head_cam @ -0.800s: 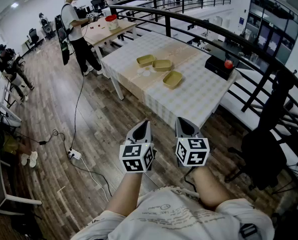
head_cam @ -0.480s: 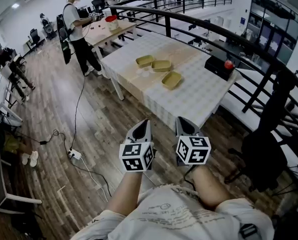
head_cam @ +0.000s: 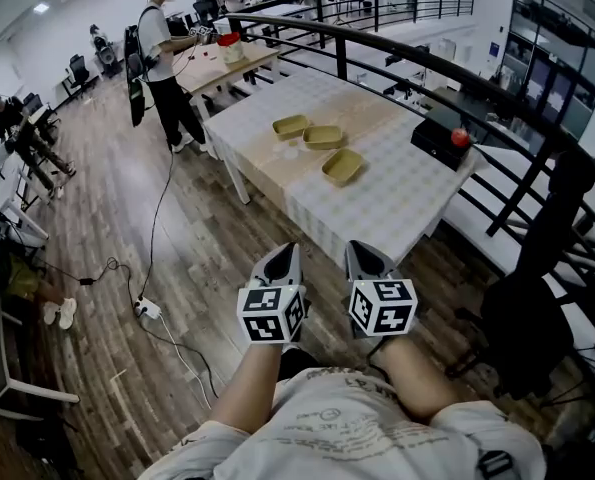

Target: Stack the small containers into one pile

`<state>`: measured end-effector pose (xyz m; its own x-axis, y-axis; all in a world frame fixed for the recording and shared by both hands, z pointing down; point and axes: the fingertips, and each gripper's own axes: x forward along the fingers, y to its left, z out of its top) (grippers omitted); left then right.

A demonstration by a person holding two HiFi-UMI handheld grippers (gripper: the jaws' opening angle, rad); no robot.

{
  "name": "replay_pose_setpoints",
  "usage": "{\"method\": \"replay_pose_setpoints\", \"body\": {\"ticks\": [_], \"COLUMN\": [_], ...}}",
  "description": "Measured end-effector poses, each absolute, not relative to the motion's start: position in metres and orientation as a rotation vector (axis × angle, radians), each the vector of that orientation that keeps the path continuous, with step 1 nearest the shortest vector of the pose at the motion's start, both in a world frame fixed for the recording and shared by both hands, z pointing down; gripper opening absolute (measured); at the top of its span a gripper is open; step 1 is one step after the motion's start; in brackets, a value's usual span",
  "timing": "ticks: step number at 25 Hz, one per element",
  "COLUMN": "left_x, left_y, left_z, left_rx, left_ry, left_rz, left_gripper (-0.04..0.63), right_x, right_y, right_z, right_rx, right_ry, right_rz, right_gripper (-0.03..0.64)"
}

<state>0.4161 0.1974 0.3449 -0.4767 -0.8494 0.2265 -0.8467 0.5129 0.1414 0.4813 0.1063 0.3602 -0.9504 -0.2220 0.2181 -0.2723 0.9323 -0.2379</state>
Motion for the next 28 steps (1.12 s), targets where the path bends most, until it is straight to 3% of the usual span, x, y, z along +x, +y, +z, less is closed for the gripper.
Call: {"method": "replay_pose_setpoints", "body": {"ticks": [16,28], "left_x": [0.363,0.259], "left_y": [0.140,0.101], "left_z": [0.367,0.385], "left_rx": [1.496,1.481], "left_ry": [-2.434,-2.410], "left_rz": [-0.052,-0.074], "left_gripper": [0.005,0.005], "right_x": [0.418,0.313], "right_y": [0.063,0.023], "right_z": [0.376,0.400], "right_rx": [0.366,0.350], "right_ry": [-2.890,-2.836], "right_rz": [0.305,0.340], "right_gripper": [0.002,0.002]}}
